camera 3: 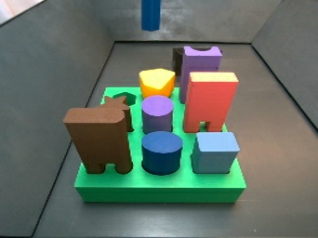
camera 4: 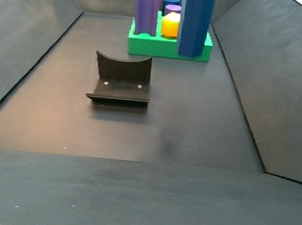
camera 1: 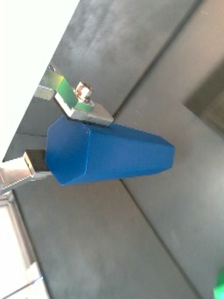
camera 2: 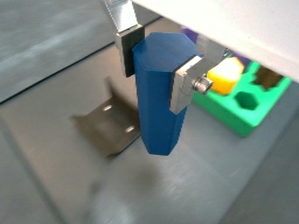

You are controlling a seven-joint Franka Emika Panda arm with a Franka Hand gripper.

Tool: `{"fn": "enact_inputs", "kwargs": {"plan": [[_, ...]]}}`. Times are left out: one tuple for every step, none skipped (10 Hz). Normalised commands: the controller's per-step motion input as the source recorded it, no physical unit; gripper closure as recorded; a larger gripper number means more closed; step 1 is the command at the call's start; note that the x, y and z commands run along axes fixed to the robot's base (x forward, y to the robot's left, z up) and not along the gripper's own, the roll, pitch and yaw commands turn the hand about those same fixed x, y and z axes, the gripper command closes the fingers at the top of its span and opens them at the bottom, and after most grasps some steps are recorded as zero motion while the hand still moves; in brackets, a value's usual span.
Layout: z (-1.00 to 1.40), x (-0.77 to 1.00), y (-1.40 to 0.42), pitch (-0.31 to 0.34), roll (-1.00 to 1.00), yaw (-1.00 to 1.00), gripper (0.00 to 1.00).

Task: Pick up the hexagon object. Move up. Move to above the board. Insert the hexagon object.
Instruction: Move to above the board.

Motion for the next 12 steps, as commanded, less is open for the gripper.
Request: {"fn": "enact_inputs", "kwargs": {"plan": [[0.29, 0.04, -1.0, 0.147, -0.04, -0.18, 1.0], [0.3, 0.04, -1.0, 0.091, -0.04, -0.05, 1.0], [0.3, 0.04, -1.0, 0.071, -0.02, -0.03, 1.0], [0.31, 0.05, -1.0, 0.06, -0.02, -0.01, 1.0], [0.31, 0.05, -1.0, 0.058, -0.03, 0.0, 1.0], [0.31, 0.05, -1.0, 0.05, -0.01, 0.0, 1.0], [0.32, 0.05, -1.0, 0.05, 0.0, 0.01, 1.0], [0.33, 0.06, -1.0, 0.055, 0.0, 0.01, 1.0], [0.33, 0.07, -1.0, 0.07, 0.0, 0.01, 1.0], [0.33, 0.09, -1.0, 0.087, 0.0, 0.01, 1.0], [0.29, 0.11, -0.85, 0.111, 0.01, 0.01, 1.0], [0.2, 0.1, -0.58, 0.125, 0.01, 0.01, 1.0]]}}
